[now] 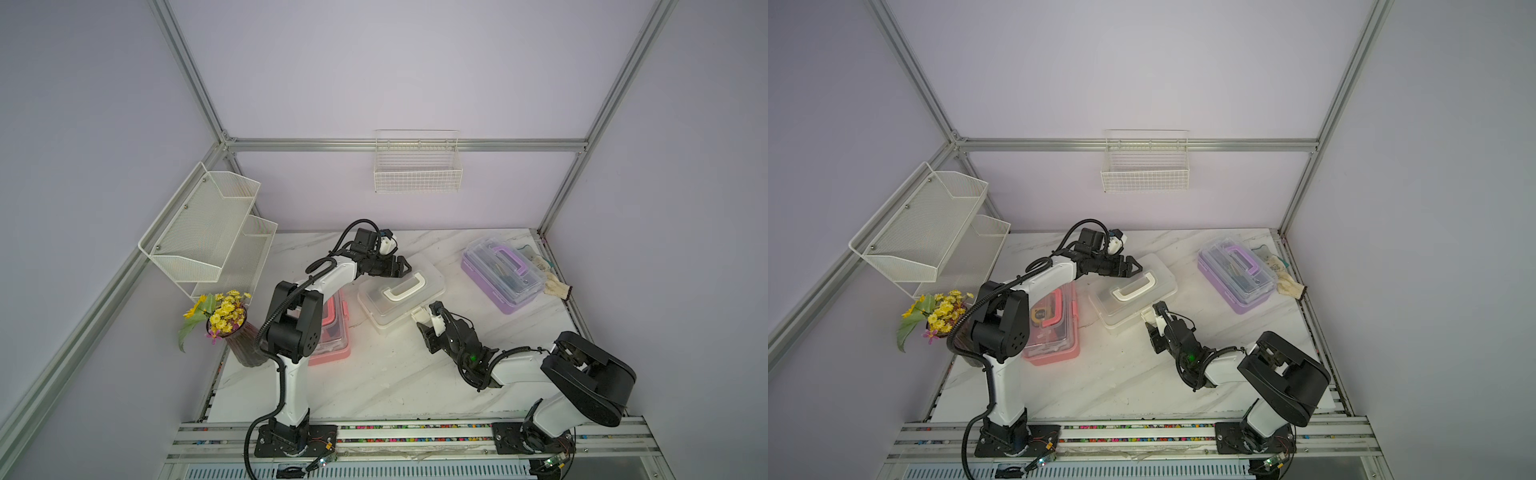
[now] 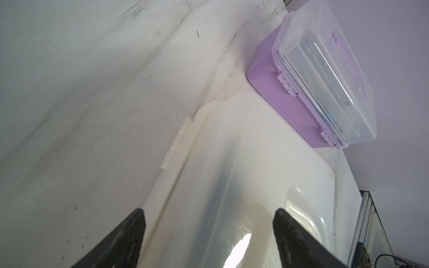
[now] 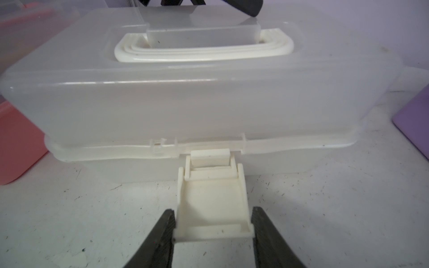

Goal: Close toolboxes
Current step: Fasten the toolbox latch on the toolbox.

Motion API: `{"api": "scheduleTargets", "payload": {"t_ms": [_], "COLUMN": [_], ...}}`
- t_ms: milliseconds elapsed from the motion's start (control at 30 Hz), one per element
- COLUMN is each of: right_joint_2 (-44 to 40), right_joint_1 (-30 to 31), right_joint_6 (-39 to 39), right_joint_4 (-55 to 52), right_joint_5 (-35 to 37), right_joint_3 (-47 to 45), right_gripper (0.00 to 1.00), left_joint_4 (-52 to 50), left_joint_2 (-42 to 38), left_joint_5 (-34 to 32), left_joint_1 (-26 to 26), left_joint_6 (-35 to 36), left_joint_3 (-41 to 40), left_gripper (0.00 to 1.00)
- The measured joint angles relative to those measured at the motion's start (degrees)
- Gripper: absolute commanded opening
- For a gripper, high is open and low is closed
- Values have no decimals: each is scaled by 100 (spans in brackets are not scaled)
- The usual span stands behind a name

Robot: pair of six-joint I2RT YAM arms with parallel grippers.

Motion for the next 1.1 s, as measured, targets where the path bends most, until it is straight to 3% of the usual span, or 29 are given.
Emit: {"api": "scheduleTargets", "payload": {"t_ms": [367, 767, 1100], "right_joint_2": [-94, 691, 763], "right_joint_1": [-2, -2, -2], "right_joint_6": [26, -262, -254], "right_joint_4": [37, 629, 710], "right_joint_5": [101, 286, 315], "right_joint_3": [302, 944, 973], "right_gripper": [46, 46, 50], "left_joint_4": [11, 85, 103], "left_joint_2": [0, 0, 0], "left_joint_5": [-22, -111, -151], "left_joint_1": [2, 31, 50], "left_joint_6": [-2, 13, 11], "left_joint_3": [0, 0, -4], "left_gripper": [86, 86, 86]}}
